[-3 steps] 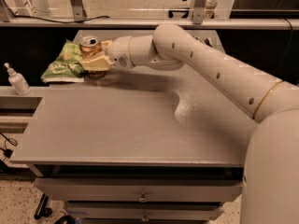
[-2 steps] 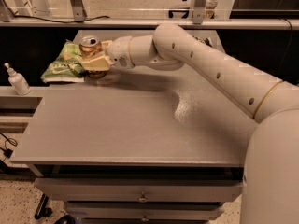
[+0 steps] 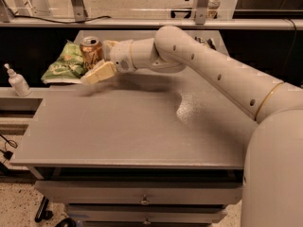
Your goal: Move orange can near green jalapeno chip bag
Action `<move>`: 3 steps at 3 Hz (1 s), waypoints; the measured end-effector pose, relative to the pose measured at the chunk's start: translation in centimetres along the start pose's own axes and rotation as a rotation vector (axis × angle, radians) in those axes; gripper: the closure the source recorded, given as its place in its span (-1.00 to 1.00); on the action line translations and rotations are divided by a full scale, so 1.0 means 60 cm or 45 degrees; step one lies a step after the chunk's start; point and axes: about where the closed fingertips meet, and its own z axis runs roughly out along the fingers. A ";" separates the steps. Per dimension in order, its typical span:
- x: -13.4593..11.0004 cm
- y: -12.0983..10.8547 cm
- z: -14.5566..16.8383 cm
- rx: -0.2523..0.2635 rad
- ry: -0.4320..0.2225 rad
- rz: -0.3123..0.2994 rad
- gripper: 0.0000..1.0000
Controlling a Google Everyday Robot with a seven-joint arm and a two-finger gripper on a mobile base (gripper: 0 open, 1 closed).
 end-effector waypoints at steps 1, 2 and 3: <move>0.001 0.001 -0.005 0.001 0.004 0.003 -1.00; 0.004 -0.003 -0.039 0.040 0.011 0.008 -1.00; 0.006 -0.012 -0.103 0.123 0.034 0.008 -1.00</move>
Offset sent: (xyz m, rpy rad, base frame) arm -0.0022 -0.0621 0.0097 -0.0137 -0.0062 -0.0918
